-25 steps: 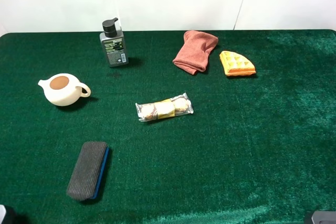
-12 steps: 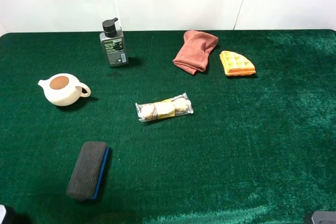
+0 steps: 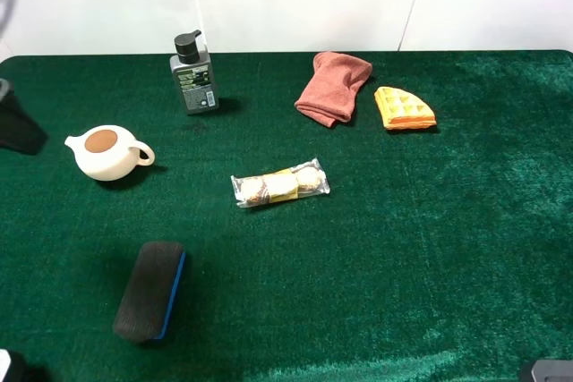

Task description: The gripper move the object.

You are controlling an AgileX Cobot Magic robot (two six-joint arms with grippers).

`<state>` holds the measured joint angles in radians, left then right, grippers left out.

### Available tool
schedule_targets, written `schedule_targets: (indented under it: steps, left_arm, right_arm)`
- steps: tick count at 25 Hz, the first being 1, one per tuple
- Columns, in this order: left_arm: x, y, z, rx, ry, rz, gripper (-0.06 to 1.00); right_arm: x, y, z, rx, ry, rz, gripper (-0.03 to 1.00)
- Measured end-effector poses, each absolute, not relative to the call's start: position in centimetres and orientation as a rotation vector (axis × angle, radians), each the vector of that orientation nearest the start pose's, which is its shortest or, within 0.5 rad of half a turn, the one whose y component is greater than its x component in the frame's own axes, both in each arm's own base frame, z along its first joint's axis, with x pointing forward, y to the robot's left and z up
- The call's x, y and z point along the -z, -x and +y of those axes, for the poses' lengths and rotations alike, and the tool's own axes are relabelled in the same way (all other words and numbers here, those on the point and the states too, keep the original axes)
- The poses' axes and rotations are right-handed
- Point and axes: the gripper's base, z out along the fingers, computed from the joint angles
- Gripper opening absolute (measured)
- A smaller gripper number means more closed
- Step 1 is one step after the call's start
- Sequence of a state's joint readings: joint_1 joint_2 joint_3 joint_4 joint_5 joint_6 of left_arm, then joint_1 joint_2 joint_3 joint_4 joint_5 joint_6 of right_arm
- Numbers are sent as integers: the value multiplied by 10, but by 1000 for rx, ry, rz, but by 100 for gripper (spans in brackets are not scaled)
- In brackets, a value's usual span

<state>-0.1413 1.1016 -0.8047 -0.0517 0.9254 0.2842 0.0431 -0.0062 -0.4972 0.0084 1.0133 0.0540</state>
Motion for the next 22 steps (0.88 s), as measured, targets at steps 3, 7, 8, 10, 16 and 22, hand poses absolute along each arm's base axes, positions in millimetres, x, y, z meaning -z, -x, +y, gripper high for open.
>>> schedule_targets:
  steps: [3, 7, 8, 10, 16, 22]
  left_arm:
    - [-265, -207, -38, 23, -612, 2680, 99]
    - [-249, -227, -49, 21, -709, 2662, 99]
    - [-245, -230, -52, 21, -729, 2655, 99]
    - [-235, -237, -59, 20, -794, 2651, 99]
    - [-206, -254, -71, 11, -943, 2644, 99]
    - [-186, -268, -74, -5, -999, 2625, 99]
  right_arm:
    - [-280, 4, 0, -73, -11, 1994, 70]
    - [-280, 4, 0, -73, -11, 1994, 70]
    - [-280, 4, 0, -73, -11, 1994, 70]
    - [-280, 4, 0, -73, -11, 1994, 70]
    - [-280, 4, 0, -73, -11, 1994, 70]
    - [-280, 4, 0, -73, -11, 1994, 70]
